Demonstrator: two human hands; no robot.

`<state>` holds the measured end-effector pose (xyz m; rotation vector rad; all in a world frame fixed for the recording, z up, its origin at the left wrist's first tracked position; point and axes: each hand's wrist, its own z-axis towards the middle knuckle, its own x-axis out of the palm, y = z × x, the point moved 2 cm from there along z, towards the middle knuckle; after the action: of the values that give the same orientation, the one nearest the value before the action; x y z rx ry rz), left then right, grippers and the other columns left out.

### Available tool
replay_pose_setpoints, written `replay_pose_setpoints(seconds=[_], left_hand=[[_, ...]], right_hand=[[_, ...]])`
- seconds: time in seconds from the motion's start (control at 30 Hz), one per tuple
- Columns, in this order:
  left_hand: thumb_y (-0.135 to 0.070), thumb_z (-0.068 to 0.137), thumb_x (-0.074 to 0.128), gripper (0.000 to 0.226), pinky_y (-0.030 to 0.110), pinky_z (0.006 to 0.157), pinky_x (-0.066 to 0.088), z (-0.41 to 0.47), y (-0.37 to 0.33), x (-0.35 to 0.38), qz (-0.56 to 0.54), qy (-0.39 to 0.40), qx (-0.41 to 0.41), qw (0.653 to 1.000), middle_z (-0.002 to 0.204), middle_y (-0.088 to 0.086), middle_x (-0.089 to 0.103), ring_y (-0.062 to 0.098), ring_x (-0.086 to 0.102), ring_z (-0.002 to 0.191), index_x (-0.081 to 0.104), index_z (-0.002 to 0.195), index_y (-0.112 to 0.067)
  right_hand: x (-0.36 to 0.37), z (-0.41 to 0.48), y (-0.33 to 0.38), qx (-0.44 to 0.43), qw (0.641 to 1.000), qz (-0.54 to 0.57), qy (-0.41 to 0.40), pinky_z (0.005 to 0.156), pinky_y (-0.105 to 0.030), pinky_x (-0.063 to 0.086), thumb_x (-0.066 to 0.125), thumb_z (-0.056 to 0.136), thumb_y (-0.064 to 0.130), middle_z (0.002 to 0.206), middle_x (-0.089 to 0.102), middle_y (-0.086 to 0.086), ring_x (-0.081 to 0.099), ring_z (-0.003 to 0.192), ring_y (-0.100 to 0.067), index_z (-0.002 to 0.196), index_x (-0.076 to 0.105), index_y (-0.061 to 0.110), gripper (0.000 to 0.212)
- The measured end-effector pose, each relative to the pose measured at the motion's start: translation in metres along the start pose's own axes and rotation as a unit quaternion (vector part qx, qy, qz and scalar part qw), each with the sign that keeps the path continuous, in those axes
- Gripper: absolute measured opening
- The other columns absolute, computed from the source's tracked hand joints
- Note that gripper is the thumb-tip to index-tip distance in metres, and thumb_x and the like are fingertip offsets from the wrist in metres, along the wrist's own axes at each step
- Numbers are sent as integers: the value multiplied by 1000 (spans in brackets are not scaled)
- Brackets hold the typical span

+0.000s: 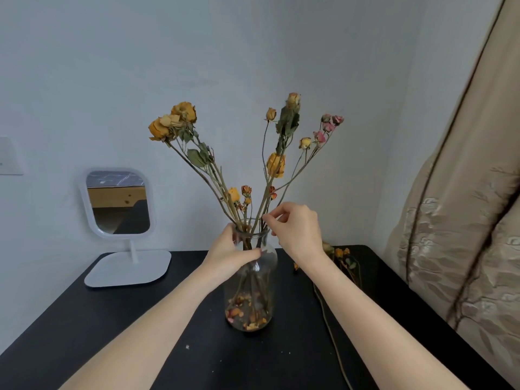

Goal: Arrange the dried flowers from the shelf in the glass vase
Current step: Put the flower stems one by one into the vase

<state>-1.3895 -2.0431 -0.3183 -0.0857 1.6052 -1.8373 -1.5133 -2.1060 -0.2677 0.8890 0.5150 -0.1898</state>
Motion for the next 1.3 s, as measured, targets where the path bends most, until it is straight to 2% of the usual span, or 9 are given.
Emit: replay_pose_setpoints(seconds=[0.17,0.27,0.53,0.67,0.8,0.97,1.1,1.2,1.3], left_hand=[[-39,68,79,56,19,80,39,-3,-1,2,1,-22,21,1000,111,-15,55,6,51,105,44,111,-30],[-34,71,78,54,23,86,41,-2,0,2,-2,-21,33,999,113,-14,58,7,54,107,47,115,-29],[-36,71,77,60,25,94,36,-7,3,3,-25,-18,6,1000,121,-15,51,7,47,116,42,119,-31],[-39,68,78,76,26,95,33,-30,7,6,-43,-123,0,991,127,-13,45,6,40,119,38,131,-25],[-30,76,73,42,25,92,38,-75,17,19,-35,-213,27,976,110,-10,47,10,47,107,44,107,-27],[-21,82,67,17,12,68,43,-104,24,64,-23,-69,25,997,90,-5,56,5,55,83,53,85,-29],[-28,85,63,8,15,63,43,-92,24,107,77,59,6,995,77,-7,56,6,53,69,56,82,-30],[-30,87,59,8,31,76,51,-72,25,133,140,63,-14,988,61,-8,57,8,57,65,58,80,-28],[-34,89,56,14,34,72,53,-50,24,150,193,34,-45,979,67,-6,61,14,61,69,58,78,-26]], right_hand=[[3,-2,2,-17,998,-66,-18,55,-21,43,62,88,32,70,60,5,59,66,-12,87,67,17,15],[5,-3,-1,-13,996,-87,-13,50,-18,37,61,88,29,72,61,4,57,64,-12,85,67,16,15],[-10,-10,-10,-10,999,-35,7,64,-32,56,64,87,32,71,65,1,64,66,-16,82,65,19,14],[-29,-18,-36,35,998,-20,39,51,-23,48,65,86,36,59,63,4,55,44,-4,82,63,21,15],[-55,-31,-83,109,992,-29,58,49,-20,48,65,86,31,55,64,4,50,33,-2,81,66,17,15],[-85,-51,-138,180,977,-69,89,49,-18,44,64,87,27,53,65,3,53,34,-2,75,63,21,14],[-99,-63,-169,226,964,-84,115,38,-14,39,63,88,21,50,64,3,53,34,-4,74,62,19,14],[-101,-70,-183,238,956,-102,138,36,-13,38,63,87,20,45,63,5,51,32,-2,75,63,19,13],[-97,-73,-192,232,952,-120,160,46,-16,42,62,87,23,49,64,5,51,34,0,77,63,21,11]])
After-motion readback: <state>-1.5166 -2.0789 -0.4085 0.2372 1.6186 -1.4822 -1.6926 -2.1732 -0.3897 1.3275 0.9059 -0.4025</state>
